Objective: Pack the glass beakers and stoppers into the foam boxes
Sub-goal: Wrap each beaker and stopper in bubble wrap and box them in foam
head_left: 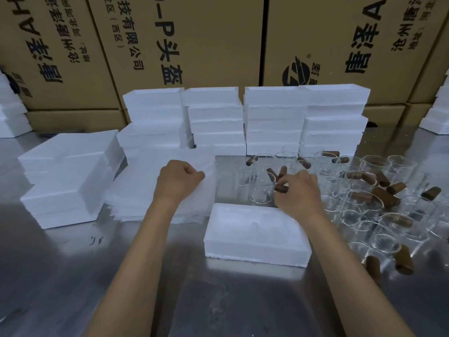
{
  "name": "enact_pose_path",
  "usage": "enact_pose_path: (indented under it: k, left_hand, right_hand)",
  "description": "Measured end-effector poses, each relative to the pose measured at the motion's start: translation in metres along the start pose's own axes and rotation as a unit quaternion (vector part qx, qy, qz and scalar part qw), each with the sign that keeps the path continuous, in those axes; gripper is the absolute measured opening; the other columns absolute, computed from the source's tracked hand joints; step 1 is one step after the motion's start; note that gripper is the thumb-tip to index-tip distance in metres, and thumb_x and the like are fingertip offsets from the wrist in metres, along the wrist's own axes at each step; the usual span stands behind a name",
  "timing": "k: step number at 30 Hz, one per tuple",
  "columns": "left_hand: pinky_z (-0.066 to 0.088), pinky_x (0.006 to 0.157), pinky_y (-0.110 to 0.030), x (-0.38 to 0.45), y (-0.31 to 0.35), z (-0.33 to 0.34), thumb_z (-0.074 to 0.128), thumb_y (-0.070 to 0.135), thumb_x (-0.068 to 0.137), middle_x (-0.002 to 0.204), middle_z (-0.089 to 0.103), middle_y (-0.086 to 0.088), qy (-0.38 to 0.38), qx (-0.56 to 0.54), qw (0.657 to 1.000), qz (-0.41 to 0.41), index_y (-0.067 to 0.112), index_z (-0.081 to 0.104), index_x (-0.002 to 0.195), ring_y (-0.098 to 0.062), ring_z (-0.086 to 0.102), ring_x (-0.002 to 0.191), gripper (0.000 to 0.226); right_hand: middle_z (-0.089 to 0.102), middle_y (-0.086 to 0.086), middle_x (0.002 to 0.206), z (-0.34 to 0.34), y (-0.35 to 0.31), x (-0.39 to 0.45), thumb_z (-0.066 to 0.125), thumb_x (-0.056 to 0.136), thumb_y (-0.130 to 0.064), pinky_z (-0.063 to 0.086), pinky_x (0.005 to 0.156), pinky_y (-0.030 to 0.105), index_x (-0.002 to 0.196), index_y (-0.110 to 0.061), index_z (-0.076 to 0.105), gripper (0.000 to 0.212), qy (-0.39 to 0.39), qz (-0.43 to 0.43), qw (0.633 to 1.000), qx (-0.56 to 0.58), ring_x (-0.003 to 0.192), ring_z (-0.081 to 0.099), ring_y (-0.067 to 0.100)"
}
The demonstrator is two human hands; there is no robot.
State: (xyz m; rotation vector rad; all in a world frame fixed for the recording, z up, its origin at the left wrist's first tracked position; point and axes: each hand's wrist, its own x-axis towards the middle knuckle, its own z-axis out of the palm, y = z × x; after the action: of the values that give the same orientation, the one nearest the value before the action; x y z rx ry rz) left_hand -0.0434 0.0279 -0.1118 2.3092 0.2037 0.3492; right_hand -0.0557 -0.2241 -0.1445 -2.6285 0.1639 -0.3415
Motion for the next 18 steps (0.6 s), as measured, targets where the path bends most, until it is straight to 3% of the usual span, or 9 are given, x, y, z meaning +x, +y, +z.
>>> enact_pose_path:
  k: [2, 6, 10, 14, 18]
  left_hand:
    - [0.035, 0.053, -0.024, 0.000, -0.002, -0.004, 0.066, 0.020, 0.086, 0.073, 0.055, -0.005, 0.003, -0.013, 1.000, 0.004, 0.011, 0.061, 0.074, -0.018, 0.048, 0.065, 0.016]
    - [0.035, 0.053, -0.022, -0.007, 0.000, -0.003, 0.077, 0.044, 0.080, 0.076, 0.060, 0.008, -0.012, -0.021, 1.000, 0.003, 0.013, 0.064, 0.080, -0.009, 0.054, 0.068, 0.034]
    - [0.035, 0.052, -0.022, -0.013, 0.001, 0.003, 0.079, 0.034, 0.079, 0.072, 0.057, 0.006, 0.004, 0.016, 1.000, 0.026, 0.013, 0.066, 0.081, -0.006, 0.052, 0.064, 0.025]
    - [0.038, 0.056, -0.017, -0.014, 0.001, -0.002, 0.070, 0.025, 0.089, 0.074, 0.065, 0.011, 0.024, -0.044, 0.998, 0.029, 0.014, 0.070, 0.075, -0.002, 0.056, 0.066, 0.018]
    - [0.041, 0.064, -0.014, -0.016, 0.006, -0.009, 0.067, 0.025, 0.091, 0.084, 0.069, 0.018, 0.049, -0.155, 0.987, 0.017, 0.019, 0.076, 0.081, 0.001, 0.060, 0.078, 0.015]
  right_hand:
    - [0.049, 0.009, 0.116, -0.003, 0.001, -0.001, 0.061, 0.090, -0.033, 0.036, 0.095, 0.037, 0.106, -0.022, 0.070, 0.022, -0.014, 0.006, 0.999, -0.034, 0.118, 0.037, 0.029]
    - [0.064, 0.003, 0.103, -0.008, 0.004, -0.007, 0.056, 0.095, -0.032, 0.040, 0.092, 0.037, 0.098, -0.023, 0.073, 0.019, -0.027, 0.000, 0.999, 0.018, 0.118, 0.045, 0.028]
    - [0.066, -0.005, 0.083, -0.009, 0.007, -0.015, 0.052, 0.096, -0.025, 0.041, 0.087, 0.034, 0.098, -0.021, 0.064, 0.013, -0.031, 0.019, 0.998, 0.059, 0.099, 0.059, 0.022]
    - [0.060, -0.005, 0.085, -0.011, 0.005, -0.021, 0.049, 0.099, -0.021, 0.040, 0.075, 0.033, 0.104, -0.017, 0.059, 0.012, 0.036, 0.003, 0.996, 0.076, 0.097, 0.056, 0.024]
    - [0.060, -0.005, 0.087, -0.017, -0.010, -0.023, 0.049, 0.101, -0.023, 0.042, 0.072, 0.034, 0.110, -0.015, 0.057, 0.015, 0.107, 0.003, 0.979, 0.176, 0.087, 0.057, 0.022]
